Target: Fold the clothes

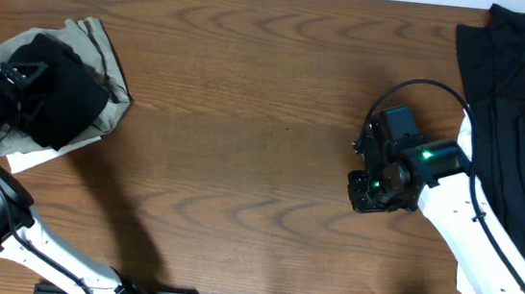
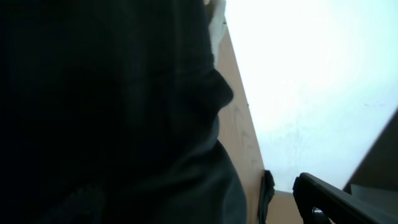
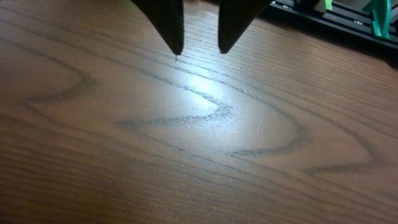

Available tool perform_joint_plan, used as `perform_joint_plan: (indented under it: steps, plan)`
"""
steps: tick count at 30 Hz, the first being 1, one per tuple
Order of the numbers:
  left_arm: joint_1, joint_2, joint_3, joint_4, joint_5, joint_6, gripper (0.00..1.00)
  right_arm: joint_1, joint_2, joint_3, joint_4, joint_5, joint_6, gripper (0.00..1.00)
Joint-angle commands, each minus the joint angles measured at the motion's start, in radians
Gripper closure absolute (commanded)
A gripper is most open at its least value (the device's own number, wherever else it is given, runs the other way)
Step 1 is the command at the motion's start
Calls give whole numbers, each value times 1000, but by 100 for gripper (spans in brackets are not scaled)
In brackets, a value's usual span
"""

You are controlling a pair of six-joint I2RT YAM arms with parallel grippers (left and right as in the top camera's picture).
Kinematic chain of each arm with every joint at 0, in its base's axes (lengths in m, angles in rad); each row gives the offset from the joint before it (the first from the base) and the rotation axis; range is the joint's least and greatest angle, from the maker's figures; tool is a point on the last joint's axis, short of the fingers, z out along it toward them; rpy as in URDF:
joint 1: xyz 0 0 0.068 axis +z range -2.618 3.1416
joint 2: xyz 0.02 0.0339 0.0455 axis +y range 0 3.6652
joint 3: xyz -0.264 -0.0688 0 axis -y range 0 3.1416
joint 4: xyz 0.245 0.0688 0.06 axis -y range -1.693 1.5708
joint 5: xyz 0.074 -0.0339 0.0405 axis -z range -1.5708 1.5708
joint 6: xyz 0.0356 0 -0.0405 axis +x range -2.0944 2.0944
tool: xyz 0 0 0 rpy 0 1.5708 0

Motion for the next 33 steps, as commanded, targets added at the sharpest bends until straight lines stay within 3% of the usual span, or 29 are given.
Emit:
perform_joint_plan:
  steps: [1, 2, 5, 8, 11, 15, 20, 26, 33]
  plan:
    - [-15, -12, -29, 6, 19, 21, 2, -10, -10, 2, 0, 6, 3, 78]
    - [-18, -43, -29, 6, 18, 22, 2, -10, -10, 2, 1, 6, 3, 76]
    - [-31, -168, -29, 6, 8, 21, 2, -10, -10, 2, 18, 6, 3, 56]
    - [-61, -303, -29, -2, -2, 21, 2, -10, -10, 2, 49, 6, 3, 25]
    - [-129, -446, -29, -48, -89, 29, 2, -10, -10, 2, 87, 6, 3, 1]
    - [-264, -592, -29, -167, -259, 113, 2, -10, -10, 2, 154, 7, 3, 1]
    - [-536, -706, -29, -331, -540, 224, 2, -10, -10, 2, 242, 90, 3, 1]
    - [-850, -711, -29, -419, -819, 232, 2, -31, -10, 2, 371, 122, 4, 1]
    - [-967, -714, -29, -453, -866, 232, 2, -71, -17, 2, 423, 148, 5, 1]
